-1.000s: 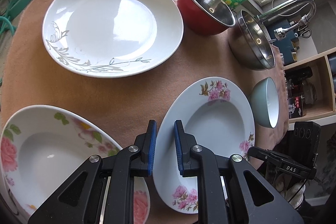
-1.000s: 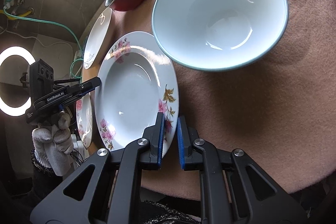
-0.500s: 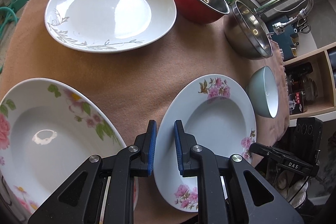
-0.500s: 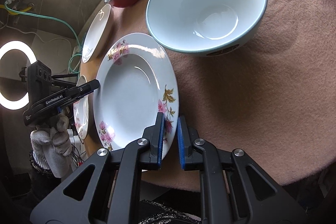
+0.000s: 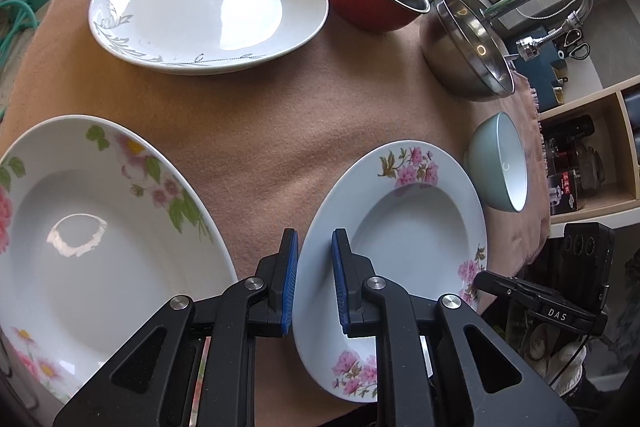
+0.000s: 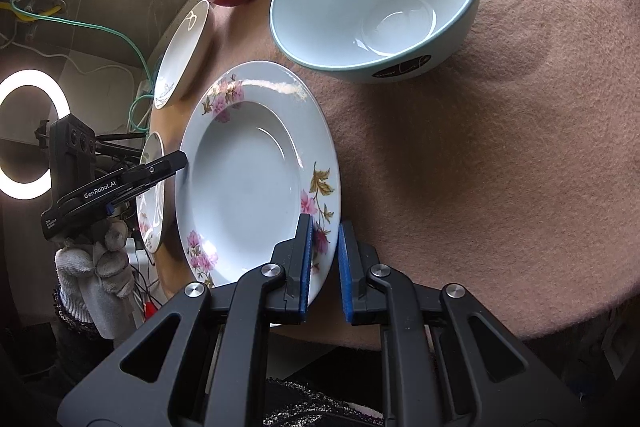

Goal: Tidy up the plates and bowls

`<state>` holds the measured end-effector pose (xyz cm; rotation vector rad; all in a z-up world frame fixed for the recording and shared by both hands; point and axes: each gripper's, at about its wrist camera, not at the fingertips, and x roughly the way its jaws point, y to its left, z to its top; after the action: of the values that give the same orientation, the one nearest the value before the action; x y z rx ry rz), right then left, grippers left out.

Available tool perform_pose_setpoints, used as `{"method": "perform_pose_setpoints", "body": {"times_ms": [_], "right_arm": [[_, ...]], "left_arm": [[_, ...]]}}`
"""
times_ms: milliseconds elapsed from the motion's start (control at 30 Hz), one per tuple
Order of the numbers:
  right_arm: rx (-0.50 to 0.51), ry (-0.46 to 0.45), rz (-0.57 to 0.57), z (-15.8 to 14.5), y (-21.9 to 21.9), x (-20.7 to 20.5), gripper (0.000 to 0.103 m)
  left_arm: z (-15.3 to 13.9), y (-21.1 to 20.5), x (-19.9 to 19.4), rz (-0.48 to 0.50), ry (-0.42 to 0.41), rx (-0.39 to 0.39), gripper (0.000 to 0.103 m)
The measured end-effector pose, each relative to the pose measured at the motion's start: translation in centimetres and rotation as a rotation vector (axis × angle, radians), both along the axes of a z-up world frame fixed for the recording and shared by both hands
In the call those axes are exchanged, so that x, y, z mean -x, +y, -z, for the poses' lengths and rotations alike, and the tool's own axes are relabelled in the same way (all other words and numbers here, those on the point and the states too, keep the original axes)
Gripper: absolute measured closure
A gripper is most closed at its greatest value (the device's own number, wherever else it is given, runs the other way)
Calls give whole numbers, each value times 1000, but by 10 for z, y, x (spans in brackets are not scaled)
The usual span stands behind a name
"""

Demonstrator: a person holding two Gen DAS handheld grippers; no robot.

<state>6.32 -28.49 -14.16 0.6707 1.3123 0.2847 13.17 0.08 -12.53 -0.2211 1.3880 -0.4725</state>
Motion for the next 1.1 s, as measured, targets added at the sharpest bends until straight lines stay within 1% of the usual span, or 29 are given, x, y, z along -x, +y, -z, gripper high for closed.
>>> {"method": "perform_pose_setpoints", "body": {"times_ms": [500,1100], "right_arm": [[13,4,-19,2,5,-1,90],[29,6,-42,2,7,0,89]], "left_arm": [[0,-5,7,2,1,2,88],[-1,-5,7,0,0,5,88]]}}
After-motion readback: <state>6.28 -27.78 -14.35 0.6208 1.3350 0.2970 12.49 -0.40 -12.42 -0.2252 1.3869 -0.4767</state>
